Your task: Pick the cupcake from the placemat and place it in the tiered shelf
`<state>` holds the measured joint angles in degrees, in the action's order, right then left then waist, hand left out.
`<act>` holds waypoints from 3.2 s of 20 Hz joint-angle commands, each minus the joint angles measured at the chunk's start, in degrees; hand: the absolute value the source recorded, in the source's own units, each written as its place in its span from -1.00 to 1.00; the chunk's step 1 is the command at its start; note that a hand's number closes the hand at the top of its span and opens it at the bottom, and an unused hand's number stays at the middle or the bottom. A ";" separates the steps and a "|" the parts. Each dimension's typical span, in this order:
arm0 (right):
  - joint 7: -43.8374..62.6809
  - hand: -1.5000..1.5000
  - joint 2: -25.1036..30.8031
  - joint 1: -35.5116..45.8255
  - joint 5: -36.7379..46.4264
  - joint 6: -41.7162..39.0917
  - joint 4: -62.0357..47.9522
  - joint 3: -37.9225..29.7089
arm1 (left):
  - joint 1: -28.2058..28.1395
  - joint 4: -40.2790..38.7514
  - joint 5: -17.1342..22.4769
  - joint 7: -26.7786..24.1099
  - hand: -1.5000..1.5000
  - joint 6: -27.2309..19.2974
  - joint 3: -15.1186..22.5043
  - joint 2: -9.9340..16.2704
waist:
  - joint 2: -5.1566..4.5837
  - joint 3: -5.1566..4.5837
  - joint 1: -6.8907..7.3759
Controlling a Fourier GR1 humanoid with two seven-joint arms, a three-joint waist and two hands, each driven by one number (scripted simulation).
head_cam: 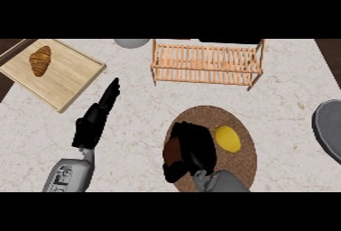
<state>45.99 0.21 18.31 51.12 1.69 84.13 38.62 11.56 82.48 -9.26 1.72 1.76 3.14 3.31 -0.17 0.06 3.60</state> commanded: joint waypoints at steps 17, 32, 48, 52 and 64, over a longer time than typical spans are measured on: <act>38.20 1.00 -0.17 36.48 7.16 20.44 1.69 5.19 | -0.10 -1.96 -0.57 0.02 0.00 -0.48 -0.48 0.13 | 0.97 -0.29 -0.75; 39.23 1.00 -0.17 52.70 13.98 12.05 -7.03 -7.02 | -1.14 -1.81 -0.55 -1.27 0.00 -0.66 -0.46 -0.22 | 0.87 -0.23 -1.52; 29.48 1.00 -0.18 62.63 21.80 8.05 -21.18 -18.71 | -0.38 1.09 1.49 1.97 0.00 0.79 -2.82 1.72 | 0.29 -0.10 -3.01; 27.51 1.00 -0.18 65.24 22.18 9.70 -25.34 -20.81 | -2.40 1.41 -1.00 -0.12 0.00 -1.25 0.11 -0.79 | 0.18 -0.12 -2.52; 16.65 1.00 1.27 61.90 29.24 24.90 -42.27 -27.49 | -1.23 4.47 0.03 3.46 0.00 -0.32 -0.38 -0.35 | -0.14 -0.08 -2.05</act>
<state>58.88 0.81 80.98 78.79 20.03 45.53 13.86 11.01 84.07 -9.42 3.37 1.12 1.93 3.31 -0.31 -0.06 1.37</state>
